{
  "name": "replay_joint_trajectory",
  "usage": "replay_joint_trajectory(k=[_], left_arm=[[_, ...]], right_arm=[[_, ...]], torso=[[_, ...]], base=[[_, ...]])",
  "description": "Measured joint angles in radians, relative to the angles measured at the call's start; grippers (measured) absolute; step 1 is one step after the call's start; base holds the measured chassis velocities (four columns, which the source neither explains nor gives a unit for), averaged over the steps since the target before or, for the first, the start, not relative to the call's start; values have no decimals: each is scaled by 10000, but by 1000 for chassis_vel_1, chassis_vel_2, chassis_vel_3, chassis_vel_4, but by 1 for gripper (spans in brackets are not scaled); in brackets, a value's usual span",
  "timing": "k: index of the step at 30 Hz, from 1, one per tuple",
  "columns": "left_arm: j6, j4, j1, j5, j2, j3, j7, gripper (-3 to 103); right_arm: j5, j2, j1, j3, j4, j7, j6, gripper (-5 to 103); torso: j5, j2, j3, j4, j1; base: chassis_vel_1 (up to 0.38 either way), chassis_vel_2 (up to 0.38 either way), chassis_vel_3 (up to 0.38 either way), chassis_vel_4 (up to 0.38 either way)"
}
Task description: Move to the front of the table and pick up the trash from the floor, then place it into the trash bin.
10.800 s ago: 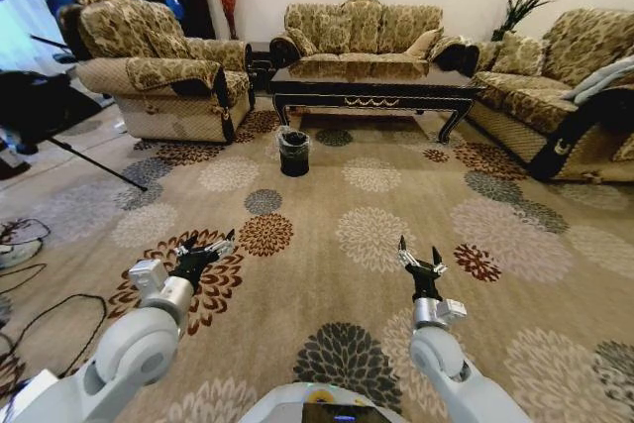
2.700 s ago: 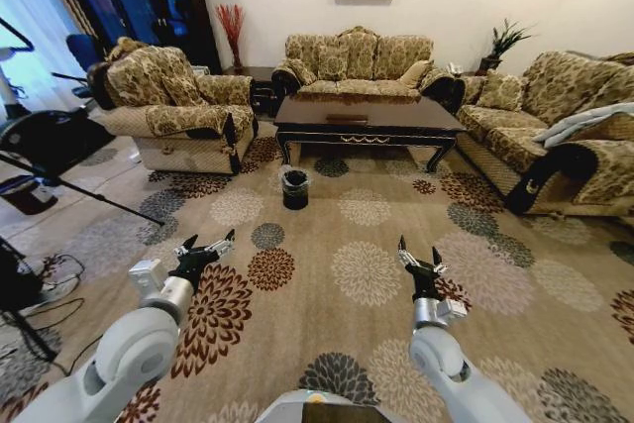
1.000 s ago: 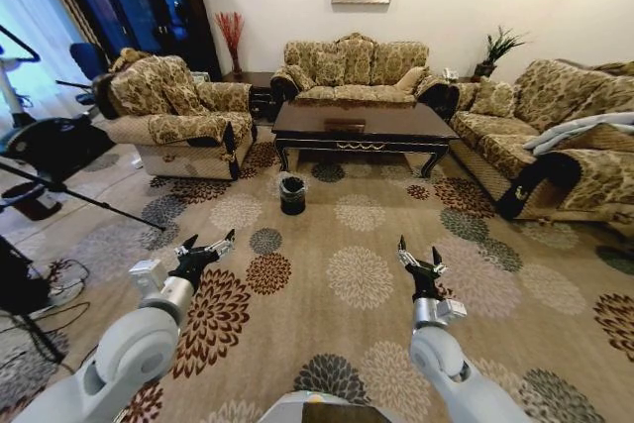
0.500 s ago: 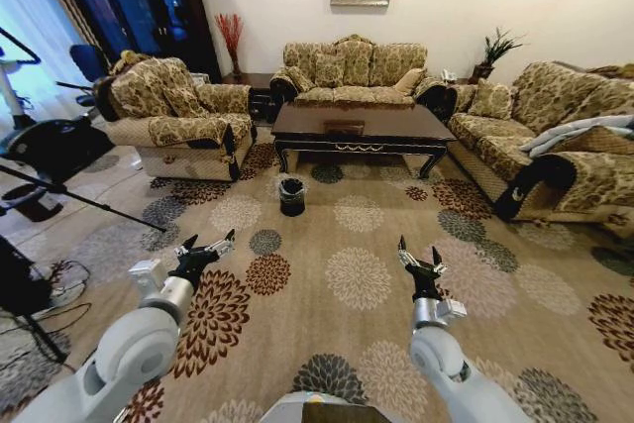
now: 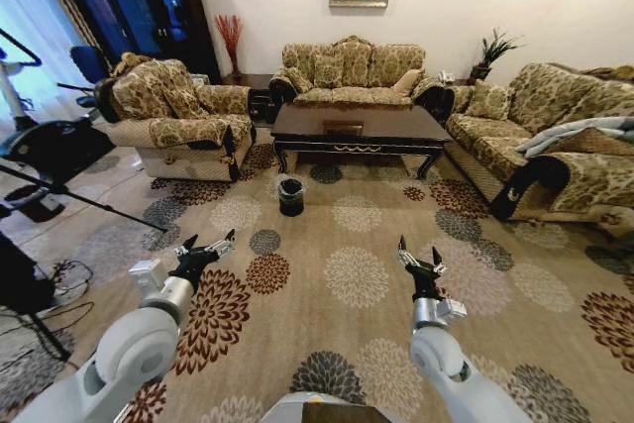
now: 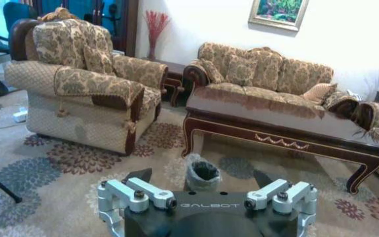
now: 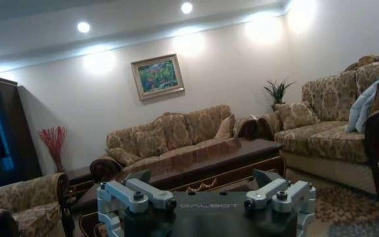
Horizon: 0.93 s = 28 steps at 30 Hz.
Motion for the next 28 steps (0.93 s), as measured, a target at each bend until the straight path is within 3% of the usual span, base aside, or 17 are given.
replay_joint_trajectory(k=[8, 28], left_arm=[[0, 0, 0, 0, 0, 0, 0, 100], [0, 0, 0, 0, 0, 0, 0, 100]], right_arm=[[0, 0, 0, 0, 0, 0, 0, 100], [0, 0, 0, 0, 0, 0, 0, 100]], torso=[[0, 178, 100, 0, 83], [0, 95, 56, 0, 45]], base=[[0, 0, 0, 0], [0, 0, 0, 0]])
